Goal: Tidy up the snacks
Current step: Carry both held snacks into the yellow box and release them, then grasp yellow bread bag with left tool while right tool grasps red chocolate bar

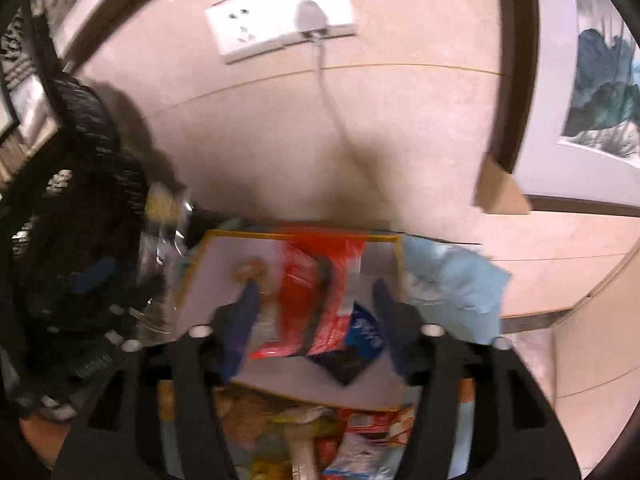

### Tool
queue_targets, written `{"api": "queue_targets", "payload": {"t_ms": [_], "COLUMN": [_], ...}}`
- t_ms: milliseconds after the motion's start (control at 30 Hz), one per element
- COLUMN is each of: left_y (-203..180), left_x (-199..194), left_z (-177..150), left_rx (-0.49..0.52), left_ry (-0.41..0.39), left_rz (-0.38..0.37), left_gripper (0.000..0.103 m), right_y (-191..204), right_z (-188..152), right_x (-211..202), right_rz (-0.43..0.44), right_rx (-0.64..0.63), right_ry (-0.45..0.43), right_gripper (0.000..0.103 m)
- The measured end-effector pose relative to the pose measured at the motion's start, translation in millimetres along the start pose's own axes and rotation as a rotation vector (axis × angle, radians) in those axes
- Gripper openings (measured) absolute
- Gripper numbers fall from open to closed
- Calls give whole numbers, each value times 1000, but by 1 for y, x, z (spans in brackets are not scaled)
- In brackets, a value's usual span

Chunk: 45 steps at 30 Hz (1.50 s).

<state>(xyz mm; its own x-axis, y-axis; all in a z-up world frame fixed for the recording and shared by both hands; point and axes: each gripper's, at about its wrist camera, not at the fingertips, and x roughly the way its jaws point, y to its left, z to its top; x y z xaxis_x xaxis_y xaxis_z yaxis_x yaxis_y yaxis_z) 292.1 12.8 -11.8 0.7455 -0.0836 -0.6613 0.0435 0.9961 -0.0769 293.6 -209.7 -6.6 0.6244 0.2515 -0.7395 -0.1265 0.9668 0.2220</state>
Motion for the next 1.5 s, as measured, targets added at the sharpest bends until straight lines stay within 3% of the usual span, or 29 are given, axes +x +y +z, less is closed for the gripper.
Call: {"api": "queue_targets", "payload": {"t_ms": [167,400,500,633,800,933,1067,1133,1200,1367,1433,1500], "left_y": [18,22,11,-23,-63,-77,-65,-51,-37,3,7,11], "left_x": [-11,-42,-48,-45,-23,-4,21,22,18,12,9,11], "left_z": [-22,-90,-129,-195,-266,-282,-294,-296,-298,-300,-303,-307], "left_rx": [19,16,43,203,278,239,195,183,194,168,184,192], "left_ry": [10,24,66,141,256,273,325,334,334,348,346,360], "left_rz": [22,7,-24,-66,-115,-86,-31,1,-4,20,32,40], "left_gripper": [93,94,95,95,95,95,99,90,50,48,49,60], "right_y": [-13,-24,-22,-22,-46,-43,-37,-34,-32,-17,-12,-16], "right_z": [-26,-85,-120,-172,-212,-226,-233,-238,-242,-257,-267,-277], "right_x": [-5,-33,-41,-35,-18,-13,-5,-1,5,40,59,76], "right_rz": [21,37,17,-26,-55,-74,-84,-97,-110,-116,-140,-152], "right_rx": [25,54,35,20,135,113,72,35,5,-66,-98,-79], "right_ry": [10,21,51,101,179,206,235,246,253,305,346,388], "right_gripper": [63,64,65,65,65,65,65,65,65,63,54,50]}}
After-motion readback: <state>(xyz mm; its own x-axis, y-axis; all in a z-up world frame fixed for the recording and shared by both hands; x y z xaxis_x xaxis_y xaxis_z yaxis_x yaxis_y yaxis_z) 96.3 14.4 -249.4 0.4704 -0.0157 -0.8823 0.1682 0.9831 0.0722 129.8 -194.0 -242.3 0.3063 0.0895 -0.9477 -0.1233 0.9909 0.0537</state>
